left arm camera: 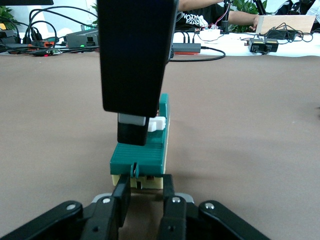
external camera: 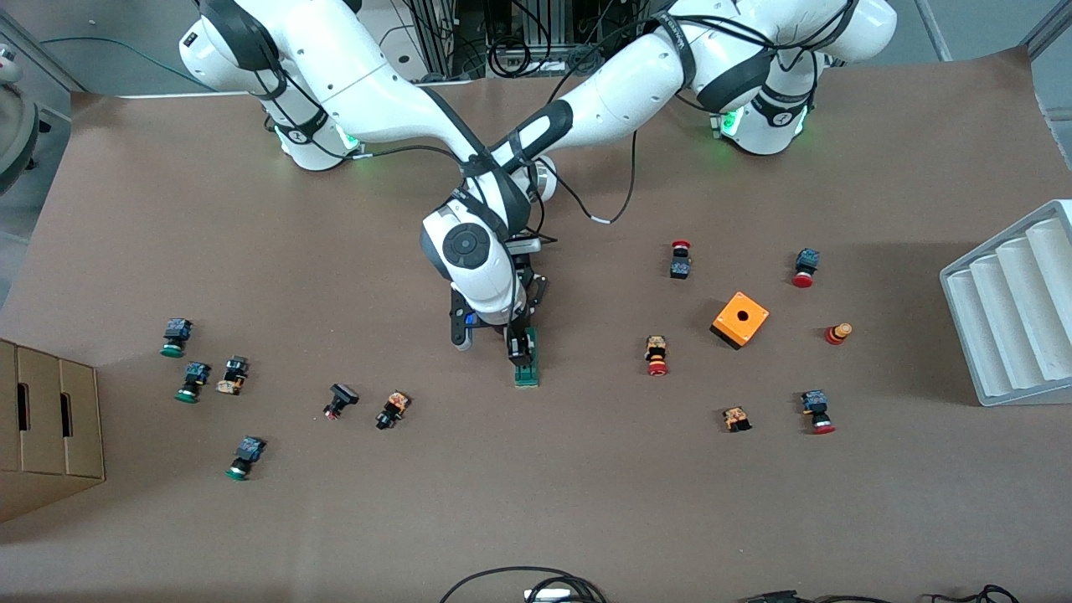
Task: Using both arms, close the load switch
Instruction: 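Push the white handle down into the contacts with the right gripper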
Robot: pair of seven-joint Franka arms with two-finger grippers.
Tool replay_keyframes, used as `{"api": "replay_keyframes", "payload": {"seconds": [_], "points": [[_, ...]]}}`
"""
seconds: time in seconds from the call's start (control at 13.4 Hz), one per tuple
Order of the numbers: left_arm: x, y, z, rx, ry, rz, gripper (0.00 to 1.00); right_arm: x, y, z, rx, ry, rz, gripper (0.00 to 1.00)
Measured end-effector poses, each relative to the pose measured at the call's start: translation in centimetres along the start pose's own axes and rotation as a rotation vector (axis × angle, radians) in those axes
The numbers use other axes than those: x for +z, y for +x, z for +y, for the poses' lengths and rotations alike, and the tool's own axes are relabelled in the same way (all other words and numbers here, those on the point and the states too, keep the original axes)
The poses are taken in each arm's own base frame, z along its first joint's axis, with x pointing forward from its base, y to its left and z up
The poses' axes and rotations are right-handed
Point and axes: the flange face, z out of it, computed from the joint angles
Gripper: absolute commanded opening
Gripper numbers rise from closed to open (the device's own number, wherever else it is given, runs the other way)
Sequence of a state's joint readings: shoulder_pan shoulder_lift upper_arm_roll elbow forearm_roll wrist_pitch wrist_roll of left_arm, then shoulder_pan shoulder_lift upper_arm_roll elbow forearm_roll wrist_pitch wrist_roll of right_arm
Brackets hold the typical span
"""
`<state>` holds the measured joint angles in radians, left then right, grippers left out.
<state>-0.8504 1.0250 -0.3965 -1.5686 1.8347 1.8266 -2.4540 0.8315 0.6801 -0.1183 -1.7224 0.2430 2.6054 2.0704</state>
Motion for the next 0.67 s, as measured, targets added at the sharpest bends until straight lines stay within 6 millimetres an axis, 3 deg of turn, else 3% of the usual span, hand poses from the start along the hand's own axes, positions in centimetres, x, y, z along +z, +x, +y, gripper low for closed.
{"api": "replay_keyframes", "payload": {"seconds": [0.45,0.67], "points": [[0.0,0.0,0.0,0.0,0.0,0.0,0.31,0.24,0.18,0.75,-0.004,0.022,-0.008,0.72],[0.0,0.0,0.0,0.0,0.0,0.0,0.31,-0.07,0.08,0.58,-0.007,0.034,-0.015,0.63]]}}
